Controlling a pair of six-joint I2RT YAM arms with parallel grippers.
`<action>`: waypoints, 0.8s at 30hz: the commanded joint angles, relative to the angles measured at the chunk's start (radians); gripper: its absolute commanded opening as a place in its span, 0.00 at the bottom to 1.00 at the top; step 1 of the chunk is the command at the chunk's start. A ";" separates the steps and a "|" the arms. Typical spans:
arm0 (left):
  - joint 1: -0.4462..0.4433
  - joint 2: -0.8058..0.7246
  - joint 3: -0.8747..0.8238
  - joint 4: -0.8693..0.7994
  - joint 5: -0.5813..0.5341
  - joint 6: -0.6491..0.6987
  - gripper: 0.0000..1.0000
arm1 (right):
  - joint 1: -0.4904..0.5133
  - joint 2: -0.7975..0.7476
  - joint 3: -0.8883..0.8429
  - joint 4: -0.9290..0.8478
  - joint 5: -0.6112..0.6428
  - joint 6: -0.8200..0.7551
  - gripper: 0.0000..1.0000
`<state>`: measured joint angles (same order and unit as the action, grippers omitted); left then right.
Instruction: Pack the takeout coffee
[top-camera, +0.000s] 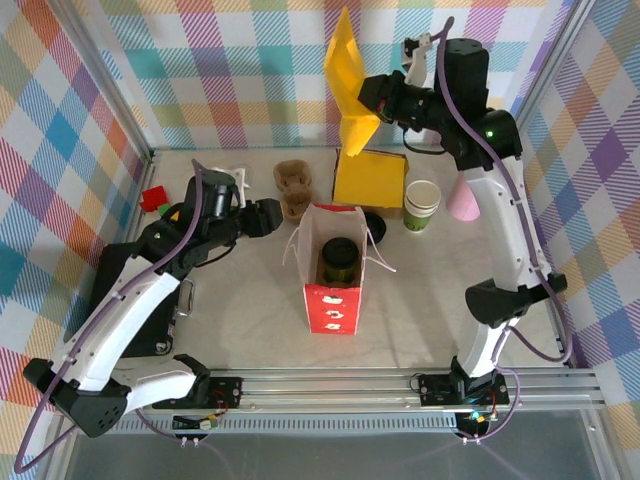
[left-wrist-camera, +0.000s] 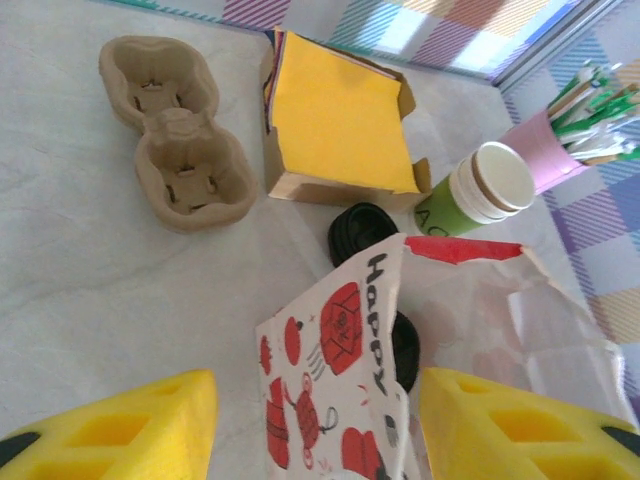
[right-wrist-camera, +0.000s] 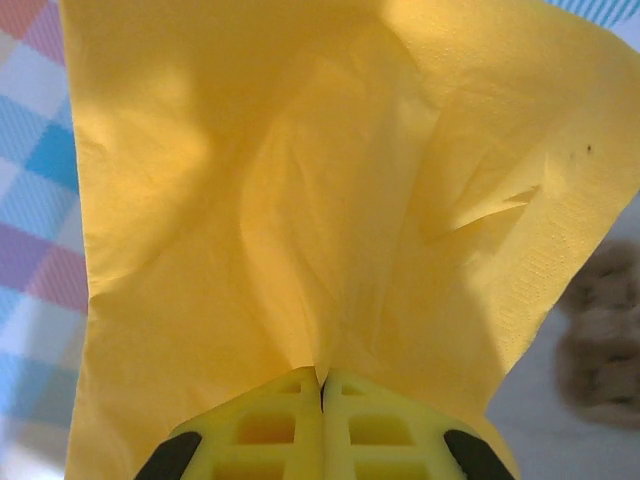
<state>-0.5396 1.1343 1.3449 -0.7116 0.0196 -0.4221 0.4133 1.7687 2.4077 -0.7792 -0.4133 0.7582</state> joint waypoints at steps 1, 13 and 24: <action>0.010 -0.041 0.005 -0.002 0.055 -0.039 0.55 | 0.034 -0.069 -0.082 0.098 -0.155 0.167 0.00; -0.012 -0.177 -0.100 0.039 0.133 -0.071 0.55 | 0.265 -0.385 -0.533 0.170 -0.047 0.220 0.00; -0.063 -0.226 -0.181 0.075 0.125 -0.083 0.53 | 0.379 -0.558 -0.942 0.184 0.162 0.163 0.00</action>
<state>-0.5911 0.9272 1.1824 -0.6785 0.1417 -0.4938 0.7616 1.2400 1.4948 -0.6025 -0.3492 0.9581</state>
